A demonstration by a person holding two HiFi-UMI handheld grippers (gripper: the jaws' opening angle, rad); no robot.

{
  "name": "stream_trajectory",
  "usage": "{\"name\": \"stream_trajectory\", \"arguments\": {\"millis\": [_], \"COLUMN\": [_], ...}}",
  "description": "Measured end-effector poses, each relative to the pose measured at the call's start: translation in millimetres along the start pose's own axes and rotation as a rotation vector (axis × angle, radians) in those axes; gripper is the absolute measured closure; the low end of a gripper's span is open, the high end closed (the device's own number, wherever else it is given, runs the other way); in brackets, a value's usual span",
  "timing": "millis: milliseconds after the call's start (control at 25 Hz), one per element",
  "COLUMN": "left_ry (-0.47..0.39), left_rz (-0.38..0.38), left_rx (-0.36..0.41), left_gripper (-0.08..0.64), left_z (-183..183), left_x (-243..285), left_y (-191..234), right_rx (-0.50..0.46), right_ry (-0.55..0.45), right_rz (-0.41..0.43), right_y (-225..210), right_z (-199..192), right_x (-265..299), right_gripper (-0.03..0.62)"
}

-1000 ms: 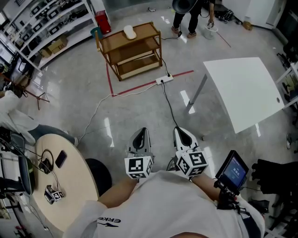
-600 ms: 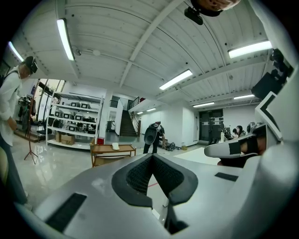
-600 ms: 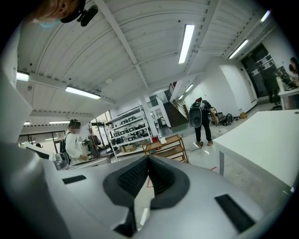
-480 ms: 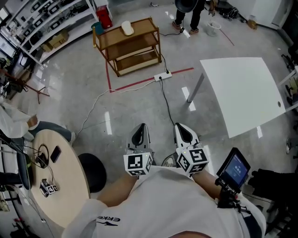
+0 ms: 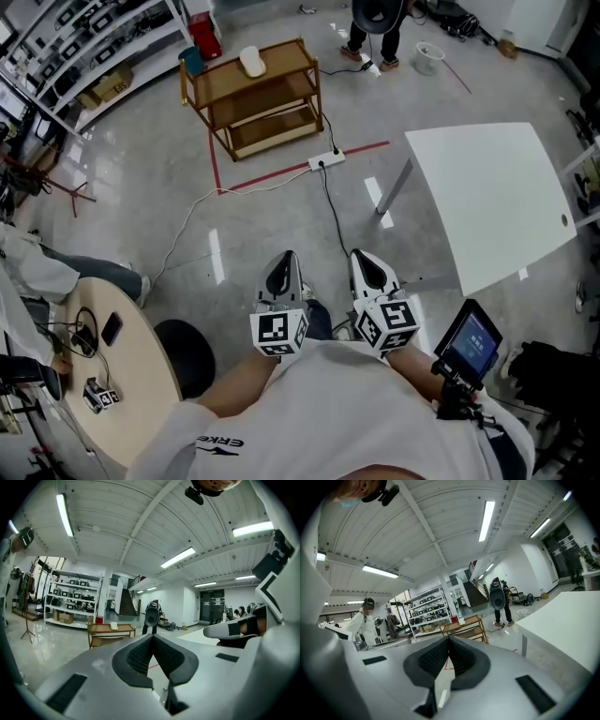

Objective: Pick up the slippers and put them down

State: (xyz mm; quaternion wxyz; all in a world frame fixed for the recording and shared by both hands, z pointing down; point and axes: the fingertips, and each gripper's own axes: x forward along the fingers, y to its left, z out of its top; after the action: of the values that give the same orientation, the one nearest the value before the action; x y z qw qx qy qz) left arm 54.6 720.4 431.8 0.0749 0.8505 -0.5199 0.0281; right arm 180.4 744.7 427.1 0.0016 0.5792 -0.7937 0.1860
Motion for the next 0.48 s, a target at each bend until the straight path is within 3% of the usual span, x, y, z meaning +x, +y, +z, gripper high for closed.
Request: {"name": "stream_trajectory", "arguments": {"millis": [480], "left_ry": [-0.033], "left_rz": [-0.021], "left_rx": [-0.014], "left_gripper": [0.557], "left_z": [35], "left_x": [91], "left_y": [100], "right_rx": [-0.062], "right_ry": [-0.011], "right_rz": [-0.008], "right_y": [22], "right_z": [43], "right_x": [127], "right_gripper": [0.589]}}
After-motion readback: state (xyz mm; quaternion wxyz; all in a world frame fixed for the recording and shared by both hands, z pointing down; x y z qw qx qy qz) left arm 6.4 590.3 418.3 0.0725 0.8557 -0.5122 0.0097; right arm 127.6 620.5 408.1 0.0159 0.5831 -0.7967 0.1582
